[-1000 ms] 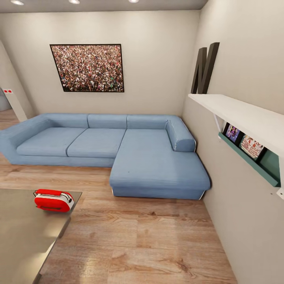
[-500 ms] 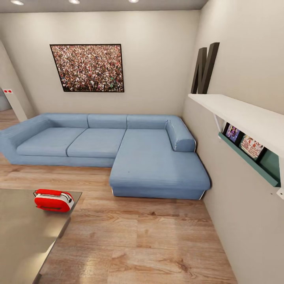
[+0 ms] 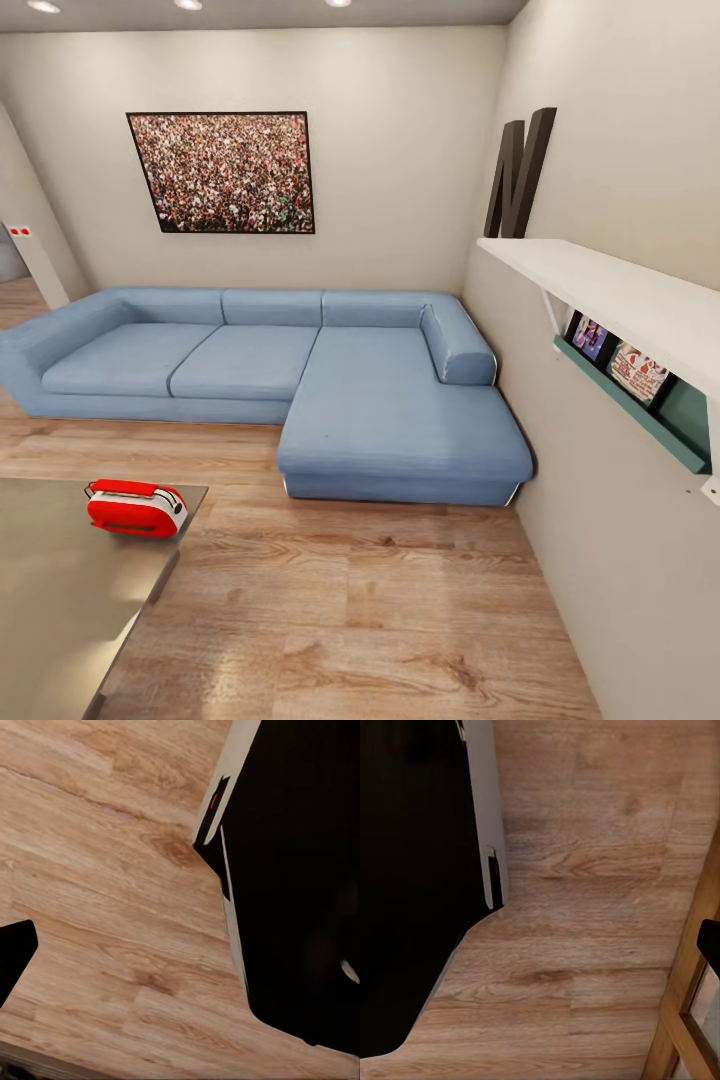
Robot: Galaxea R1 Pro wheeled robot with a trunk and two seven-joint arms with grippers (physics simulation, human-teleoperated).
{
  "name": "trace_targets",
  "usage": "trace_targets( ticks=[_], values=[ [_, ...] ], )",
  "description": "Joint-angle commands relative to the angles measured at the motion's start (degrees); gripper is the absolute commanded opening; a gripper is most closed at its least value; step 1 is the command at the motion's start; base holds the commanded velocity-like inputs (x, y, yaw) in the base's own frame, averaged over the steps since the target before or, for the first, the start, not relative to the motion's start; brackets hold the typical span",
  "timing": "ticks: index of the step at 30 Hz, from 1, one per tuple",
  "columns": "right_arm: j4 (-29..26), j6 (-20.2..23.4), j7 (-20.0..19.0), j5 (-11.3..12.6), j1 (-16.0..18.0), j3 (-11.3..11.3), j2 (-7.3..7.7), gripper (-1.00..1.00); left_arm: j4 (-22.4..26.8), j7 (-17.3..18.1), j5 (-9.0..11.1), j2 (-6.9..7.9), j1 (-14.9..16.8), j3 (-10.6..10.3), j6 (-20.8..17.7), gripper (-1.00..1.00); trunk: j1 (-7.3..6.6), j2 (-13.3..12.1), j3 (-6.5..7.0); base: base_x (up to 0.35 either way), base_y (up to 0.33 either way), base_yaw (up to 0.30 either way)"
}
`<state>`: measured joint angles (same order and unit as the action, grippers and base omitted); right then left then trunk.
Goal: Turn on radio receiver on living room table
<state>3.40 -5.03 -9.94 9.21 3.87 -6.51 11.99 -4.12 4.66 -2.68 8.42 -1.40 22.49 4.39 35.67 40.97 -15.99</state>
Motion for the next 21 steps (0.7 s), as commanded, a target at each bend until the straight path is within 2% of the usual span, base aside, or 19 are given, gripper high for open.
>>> trace_targets(
  ticks=[1,2,6,17,21],
  values=[
    [0.00,0.00,0.00,0.00,0.00,0.00,-0.01,1.00,0.02,0.00,0.01,-0.14,0.00,0.00,0.00,1.00,0.00,0.00,0.00,0.000,0.000,0.000],
    [0.02,0.01,-0.03,0.01,0.00,0.00,-0.03,1.00,0.01,0.00,0.01,-1.00,0.00,0.01,-0.05,1.00,0.00,0.00,0.00,0.000,0.000,0.000],
    [0.02,0.02,-0.03,0.02,0.00,0.00,-0.15,1.00,0.06,-0.01,-0.09,-2.44,0.02,0.01,-0.02,1.00,0.00,0.00,0.00,0.000,0.000,0.000],
    [0.02,0.02,-0.07,-0.16,0.00,0.07,-0.39,1.00,0.07,0.00,0.11,-3.45,0.02,0.09,0.01,1.00,0.00,0.00,0.00,0.000,0.000,0.000],
    [0.02,0.02,-0.08,-0.03,0.00,0.16,-0.53,1.00,0.07,0.00,0.09,-4.53,0.00,0.09,0.03,1.00,0.00,0.00,0.00,0.000,0.000,0.000]
  ],
)
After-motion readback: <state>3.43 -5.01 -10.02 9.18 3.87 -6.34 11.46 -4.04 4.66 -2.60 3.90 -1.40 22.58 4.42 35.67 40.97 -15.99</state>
